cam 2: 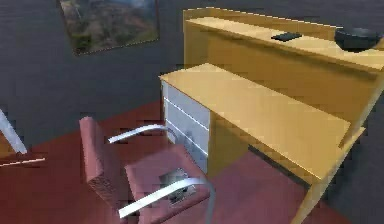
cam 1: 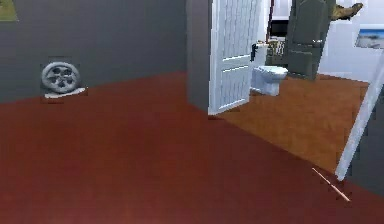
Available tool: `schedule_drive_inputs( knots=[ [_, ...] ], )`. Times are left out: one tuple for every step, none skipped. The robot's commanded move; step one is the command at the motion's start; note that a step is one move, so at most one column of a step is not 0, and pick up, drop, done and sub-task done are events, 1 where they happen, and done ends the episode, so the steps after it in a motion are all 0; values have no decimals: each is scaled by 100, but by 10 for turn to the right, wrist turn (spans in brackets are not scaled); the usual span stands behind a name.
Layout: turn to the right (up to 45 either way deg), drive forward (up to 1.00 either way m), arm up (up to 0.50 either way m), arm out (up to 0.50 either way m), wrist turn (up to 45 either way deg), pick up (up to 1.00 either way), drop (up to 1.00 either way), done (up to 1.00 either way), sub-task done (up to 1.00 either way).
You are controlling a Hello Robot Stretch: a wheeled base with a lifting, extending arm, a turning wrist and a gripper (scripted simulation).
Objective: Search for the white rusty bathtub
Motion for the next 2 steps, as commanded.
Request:
schedule_drive_inputs(
  knots=[
    [0,70,0,0,0,0,0,0,0],
    [330,0,0,0,0,0,0,0,0]
  ],
)
